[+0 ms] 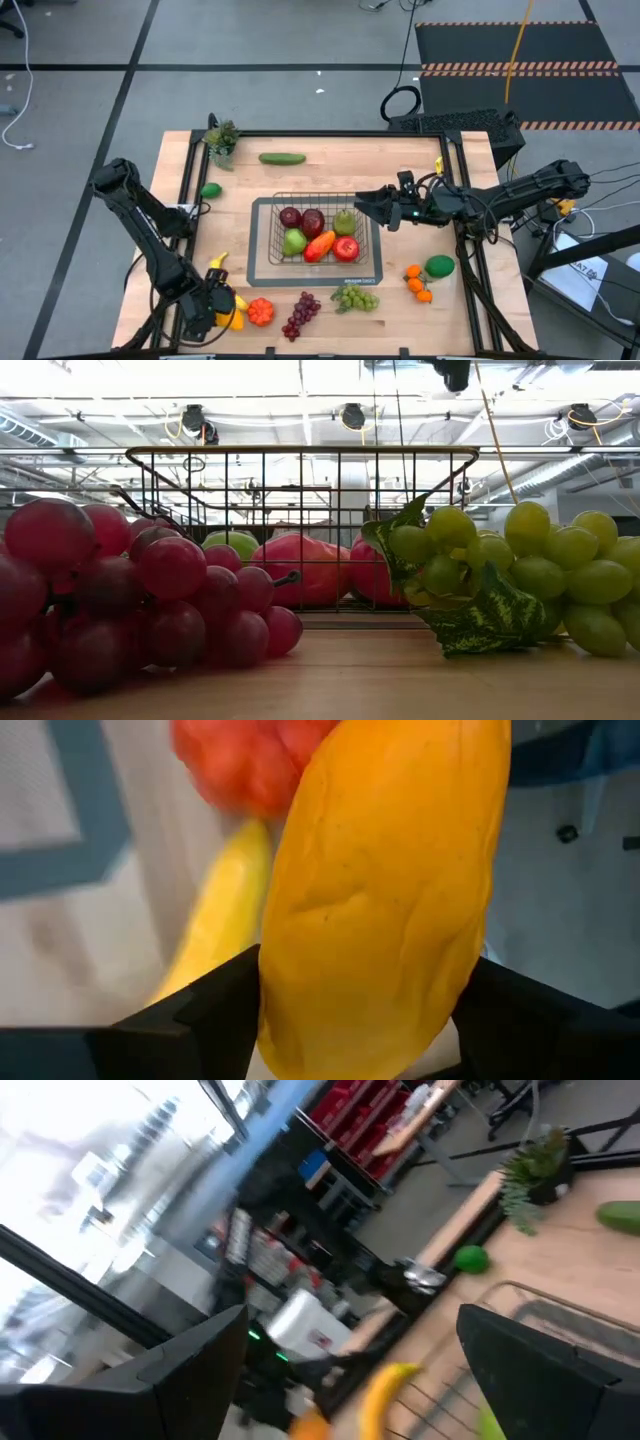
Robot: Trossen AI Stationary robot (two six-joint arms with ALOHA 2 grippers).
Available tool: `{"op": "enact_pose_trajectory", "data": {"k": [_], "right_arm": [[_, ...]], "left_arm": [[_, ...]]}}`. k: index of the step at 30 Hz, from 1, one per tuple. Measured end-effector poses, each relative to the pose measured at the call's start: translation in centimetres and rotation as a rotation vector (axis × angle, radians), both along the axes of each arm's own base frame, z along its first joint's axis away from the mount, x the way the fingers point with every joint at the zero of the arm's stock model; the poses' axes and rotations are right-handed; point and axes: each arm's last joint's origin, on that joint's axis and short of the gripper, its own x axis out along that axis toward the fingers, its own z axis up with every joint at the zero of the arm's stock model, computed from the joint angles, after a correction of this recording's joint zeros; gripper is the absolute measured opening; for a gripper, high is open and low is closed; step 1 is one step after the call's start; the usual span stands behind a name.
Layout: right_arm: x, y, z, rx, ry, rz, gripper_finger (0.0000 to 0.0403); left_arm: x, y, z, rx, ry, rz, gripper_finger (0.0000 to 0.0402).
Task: Build produce basket
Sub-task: Put the mango into the gold wire basket
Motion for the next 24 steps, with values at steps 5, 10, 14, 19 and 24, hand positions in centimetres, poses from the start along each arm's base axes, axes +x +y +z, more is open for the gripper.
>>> {"op": "enact_pose_trajectory", "data": {"k": [5, 10, 14, 19, 24], "right_arm": [[-0.2, -0.1, -0.6, -0.07, 0.08, 0.027, 0.0351], [-0.6, -0.6, -0.9, -0.08, 0.141, 0.105, 0.0351], [-1.2, -1.0, -1.0, -0.101, 0.186, 0.138, 0.0351], [-2.2, -1.6, -0.4, -0.14, 0.189, 0.153, 0.0351], [-3.6, -2.1, 0.1, -0.185, 0.199, 0.16, 0.0351]], "left_arm": [[2.3, 1.3, 2.9, 0.04, -0.072, 0.025, 0.0282], [4.9, 3.5, 6.2, 0.091, -0.174, 0.062, 0.0282], [7.0, 5.6, 8.7, 0.117, -0.271, 0.113, 0.0282], [9.0, 8.4, 11.4, 0.142, -0.372, 0.202, 0.0282], [10.4, 11.3, 13.8, 0.15, -0.454, 0.315, 0.0282]]}}
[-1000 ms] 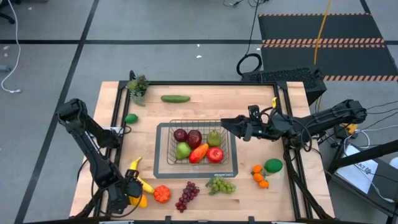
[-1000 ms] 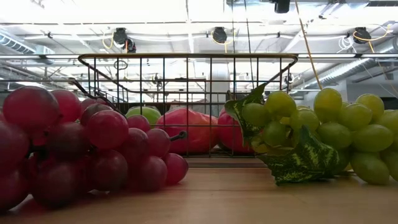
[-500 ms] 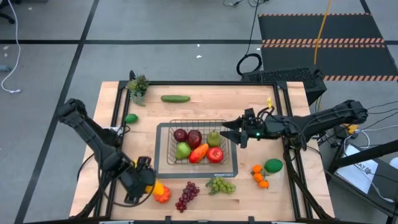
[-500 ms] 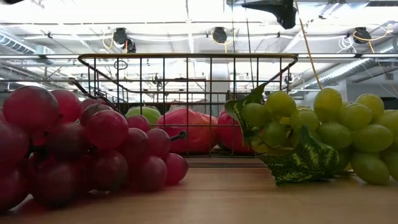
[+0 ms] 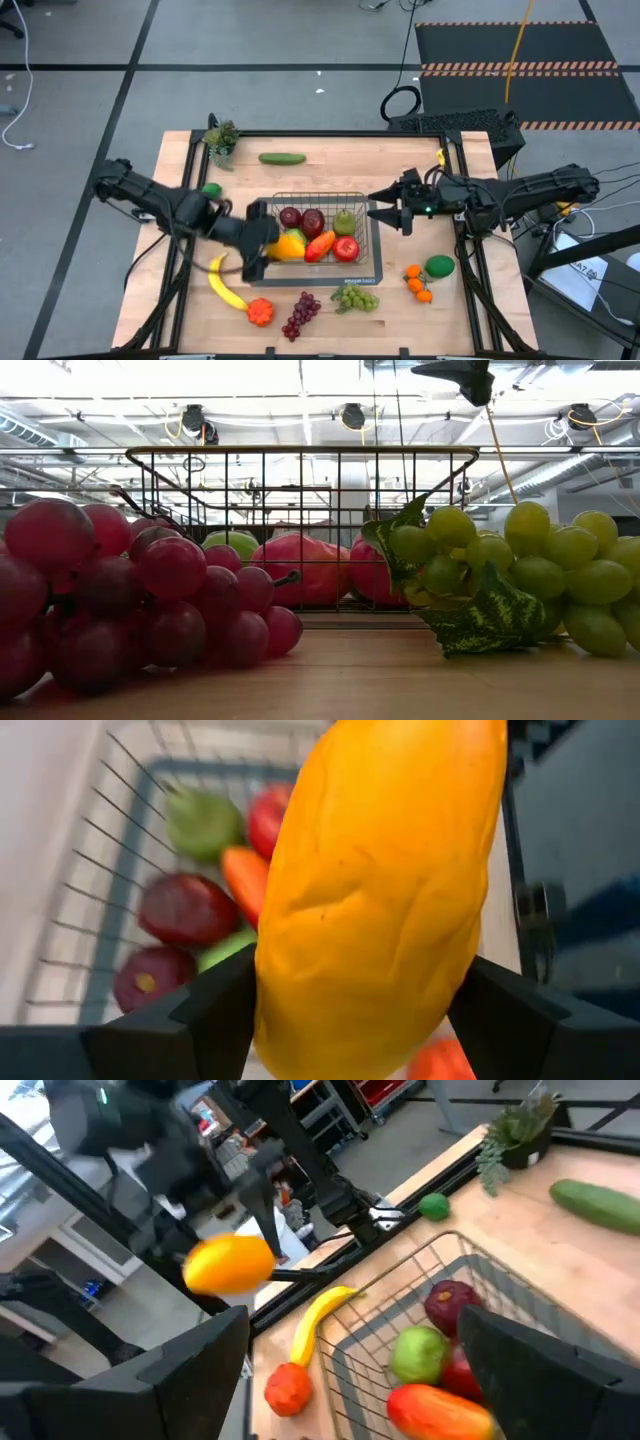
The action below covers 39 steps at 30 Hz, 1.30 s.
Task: Build produce basket
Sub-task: Put the mango into the gold wire basket
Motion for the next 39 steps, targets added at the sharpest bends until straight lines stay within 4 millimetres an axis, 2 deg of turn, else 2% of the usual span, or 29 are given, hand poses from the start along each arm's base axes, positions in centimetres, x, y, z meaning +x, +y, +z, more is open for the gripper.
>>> {"op": "enact_pose_trajectory", "data": {"k": [4, 10, 17, 30, 39], "right_arm": [[-1.1, -0.4, 0.3, -0.049, 0.017, -0.004, 0.0351], [-2.6, -0.7, 0.5, -0.099, 0.043, -0.001, 0.0351], [-3.7, -0.9, 0.4, -0.111, 0.073, 0.003, 0.0351], [-4.0, -0.8, 0.4, -0.116, 0.084, 0.058, 0.0351], [-4.0, -0.8, 0.4, -0.183, 0.082, 0.072, 0.0351]], "left_arm": [[1.0, 2.2, 1.8, -0.045, -0.093, 0.109, 0.0282], [2.3, 5.2, 3.8, -0.2, -0.239, 0.332, 0.0282], [3.5, 7.5, 5.5, -0.37, -0.429, 0.497, 0.0282], [4.3, 9.7, 7.8, -0.694, -0.677, 0.673, 0.0282], [4.4, 10.6, 8.2, -0.955, -0.695, 0.779, 0.0282]]}}
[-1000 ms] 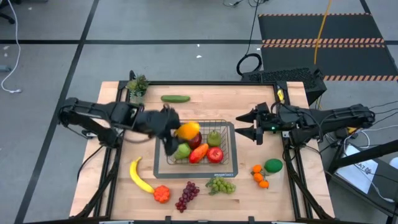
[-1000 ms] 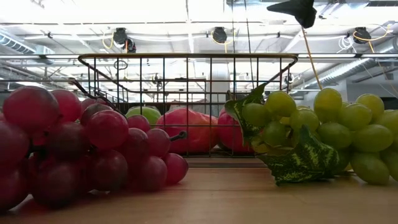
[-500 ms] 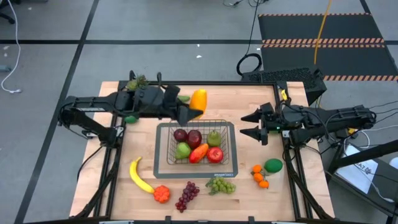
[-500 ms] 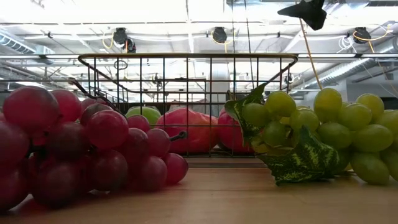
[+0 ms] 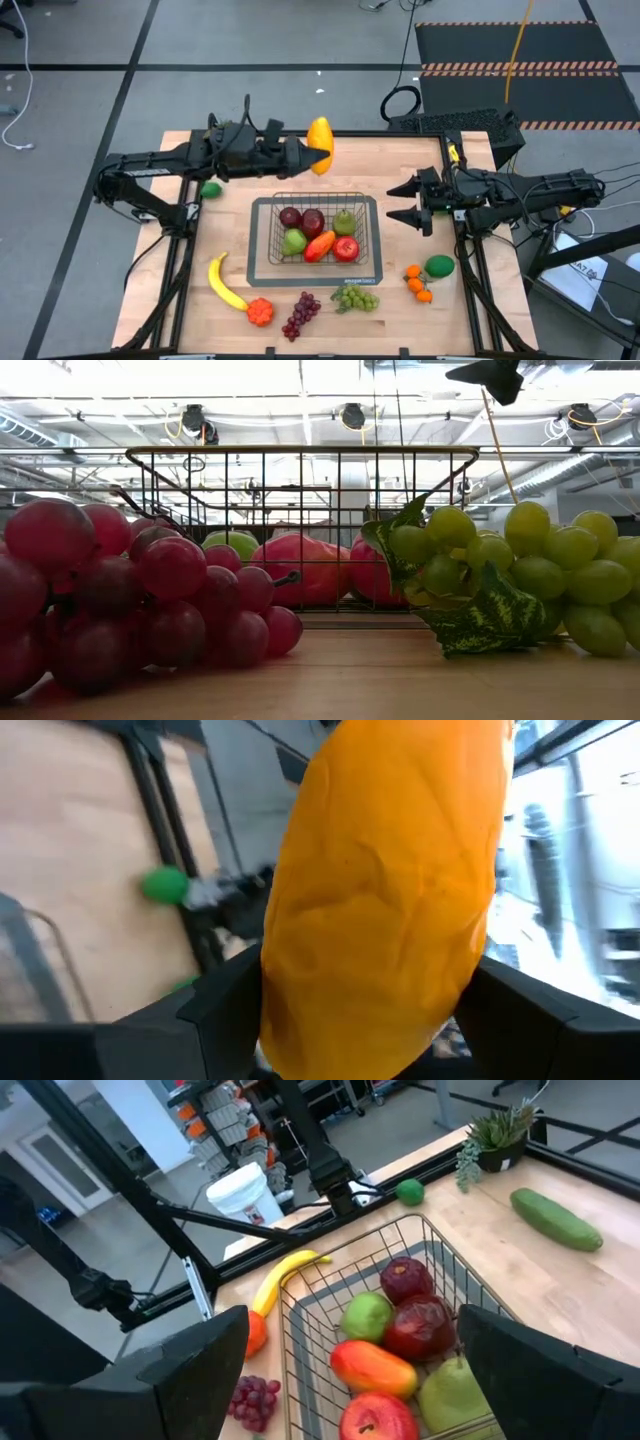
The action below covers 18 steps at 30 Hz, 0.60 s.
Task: Build produce basket
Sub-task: Put the mango into the gold wire basket
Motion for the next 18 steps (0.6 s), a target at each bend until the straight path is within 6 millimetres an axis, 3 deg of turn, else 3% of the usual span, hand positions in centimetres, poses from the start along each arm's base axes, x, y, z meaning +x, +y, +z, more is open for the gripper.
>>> {"op": "enact_pose_trajectory", "data": {"k": [7, 18], "right_arm": [[0.0, 0.0, 0.0, -0.003, 0.0, 0.001, 0.0351], [0.0, 0.0, 0.0, -0.002, 0.0, 0.001, 0.0351]], "left_arm": [[0.1, 0.4, 0.8, -0.051, -0.092, -0.031, 0.0282], [-0.1, 2.5, 0.8, 0.058, -0.073, -0.072, 0.0282]]}}
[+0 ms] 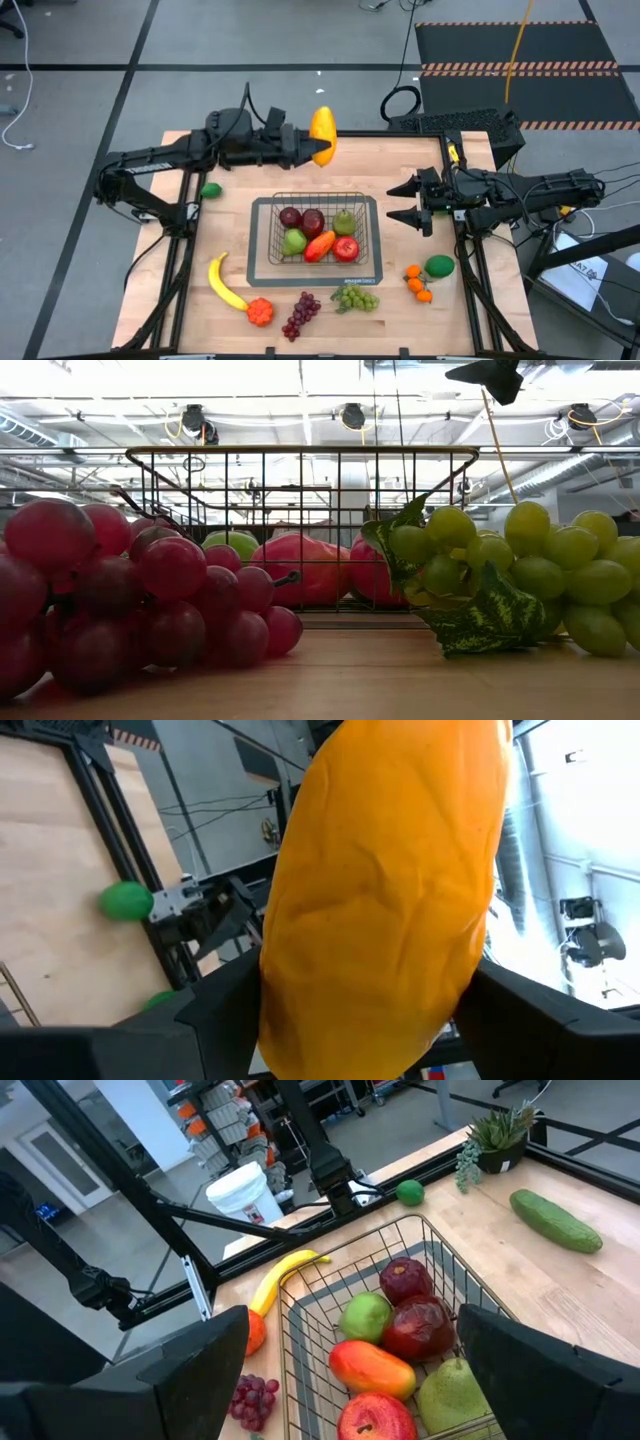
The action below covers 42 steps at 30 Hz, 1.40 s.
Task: Build produce basket
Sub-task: Put the mango into the gold wire basket
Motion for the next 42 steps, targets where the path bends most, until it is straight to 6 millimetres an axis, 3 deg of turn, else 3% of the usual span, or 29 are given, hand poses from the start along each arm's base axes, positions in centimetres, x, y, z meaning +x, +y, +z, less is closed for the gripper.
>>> {"op": "enact_pose_trajectory", "data": {"k": [7, 15, 22, 26, 30, 42], "right_arm": [[0.0, 0.0, 0.0, -0.001, 0.0, -0.005, 0.0351], [0.1, -0.1, 0.0, -0.007, 0.002, -0.027, 0.0351], [0.5, 0.0, -0.3, -0.002, 0.019, -0.035, 0.0351], [0.8, 0.0, -0.5, 0.074, 0.027, -0.055, 0.0351], [1.1, 0.3, -0.6, 0.172, 0.035, -0.064, 0.0351], [3.2, 0.7, 1.8, 0.428, -0.272, -0.062, 0.0351]], "left_arm": [[-0.2, 1.3, 0.0, 0.04, 0.003, -0.021, 0.0282], [-0.8, 1.7, 0.5, 0.28, -0.005, -0.077, 0.0282], [-2.3, 1.4, 2.0, 0.718, -0.054, -0.068, 0.0282], [-2.9, 1.3, 2.6, 1.006, -0.062, -0.051, 0.0282], [-3.0, 1.3, 2.7, 1.176, -0.051, -0.045, 0.0282], [-2.8, 0.6, 2.6, 1.63, -0.022, -0.058, 0.0282]]}}
